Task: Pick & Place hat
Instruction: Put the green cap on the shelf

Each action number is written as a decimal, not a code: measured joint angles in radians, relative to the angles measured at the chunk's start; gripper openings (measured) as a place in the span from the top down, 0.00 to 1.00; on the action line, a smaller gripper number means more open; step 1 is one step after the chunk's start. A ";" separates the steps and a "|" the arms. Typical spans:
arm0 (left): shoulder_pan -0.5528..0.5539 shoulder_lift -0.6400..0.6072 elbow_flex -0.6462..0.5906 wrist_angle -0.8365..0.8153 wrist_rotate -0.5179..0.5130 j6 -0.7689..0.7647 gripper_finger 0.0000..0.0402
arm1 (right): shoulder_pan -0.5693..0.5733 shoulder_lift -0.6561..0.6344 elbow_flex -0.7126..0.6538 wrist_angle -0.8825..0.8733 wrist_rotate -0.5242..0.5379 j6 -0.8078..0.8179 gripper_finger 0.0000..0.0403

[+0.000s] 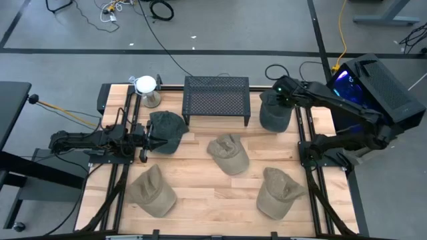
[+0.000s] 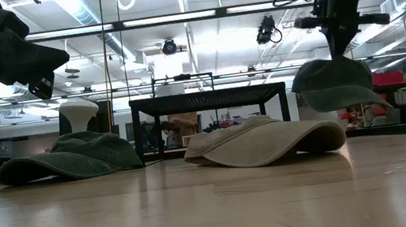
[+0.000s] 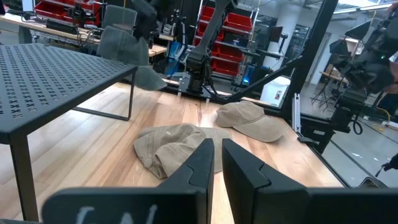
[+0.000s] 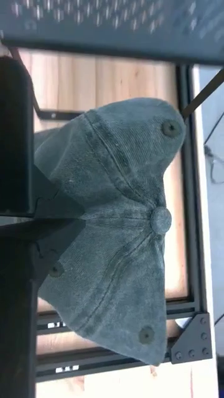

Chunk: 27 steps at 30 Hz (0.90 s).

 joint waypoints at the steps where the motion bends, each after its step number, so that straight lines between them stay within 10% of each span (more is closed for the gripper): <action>1: 0.000 0.000 0.000 0.000 0.000 0.000 0.90 | 0.000 -0.007 0.008 0.000 0.000 -0.001 1.00; 27: 0.000 0.000 0.000 0.000 0.000 0.000 0.90 | 0.098 0.167 0.432 0.056 -0.006 -0.073 1.00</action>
